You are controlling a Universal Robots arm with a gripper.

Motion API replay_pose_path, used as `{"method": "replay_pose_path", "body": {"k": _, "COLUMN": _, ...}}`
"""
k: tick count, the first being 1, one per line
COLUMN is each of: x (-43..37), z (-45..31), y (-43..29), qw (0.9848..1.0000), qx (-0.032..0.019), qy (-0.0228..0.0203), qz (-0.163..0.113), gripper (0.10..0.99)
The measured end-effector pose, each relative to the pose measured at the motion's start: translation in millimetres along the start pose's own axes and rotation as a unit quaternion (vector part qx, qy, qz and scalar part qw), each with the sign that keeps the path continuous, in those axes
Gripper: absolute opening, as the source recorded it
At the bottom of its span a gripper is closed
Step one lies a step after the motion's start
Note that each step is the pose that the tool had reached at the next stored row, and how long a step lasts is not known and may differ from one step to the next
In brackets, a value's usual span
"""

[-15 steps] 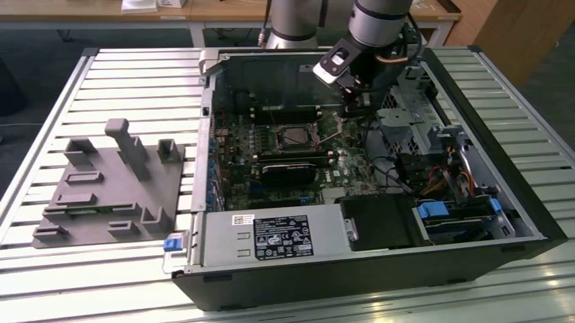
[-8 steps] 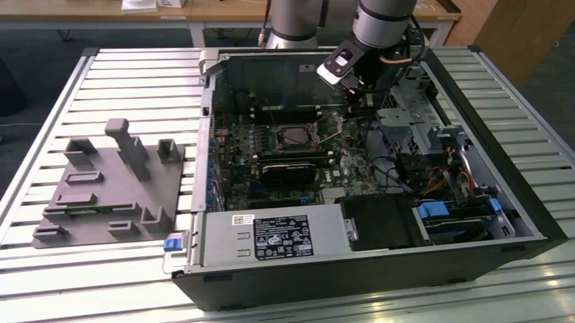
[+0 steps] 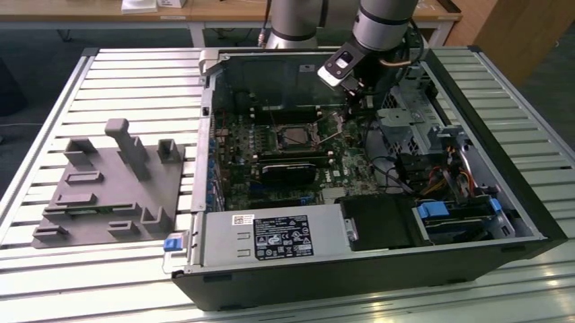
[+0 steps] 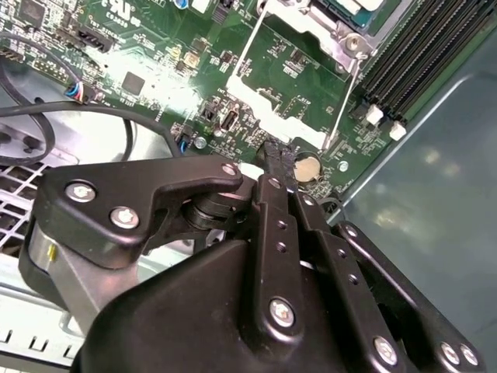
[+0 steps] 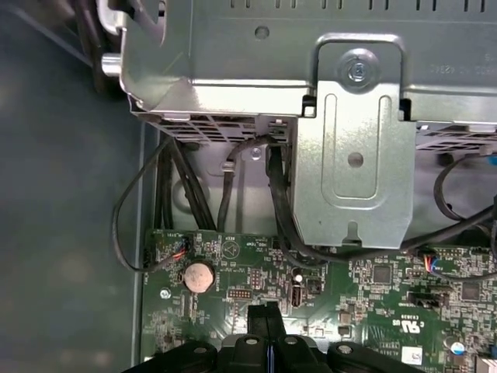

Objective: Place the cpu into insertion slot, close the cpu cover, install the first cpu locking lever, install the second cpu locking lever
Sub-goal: 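Close the cpu cover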

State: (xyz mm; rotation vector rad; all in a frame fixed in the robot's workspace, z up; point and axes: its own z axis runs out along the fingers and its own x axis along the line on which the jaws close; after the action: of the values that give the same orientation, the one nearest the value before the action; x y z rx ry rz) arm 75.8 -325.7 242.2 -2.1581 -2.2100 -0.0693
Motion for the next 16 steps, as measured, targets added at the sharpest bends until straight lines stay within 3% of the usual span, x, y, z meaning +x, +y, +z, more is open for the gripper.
{"method": "replay_pose_path", "body": {"k": 6, "x": -0.3, "z": 5.9, "y": 0.6, "qw": 1.0000, "qx": 0.0001, "qy": 0.0000, "qz": 0.000, "gripper": 0.106}}
{"method": "replay_pose_path", "body": {"k": 16, "x": -0.3, "z": 6.6, "y": -3.8, "qw": 1.0000, "qx": 0.0001, "qy": 0.0000, "qz": 0.000, "gripper": 0.106}}
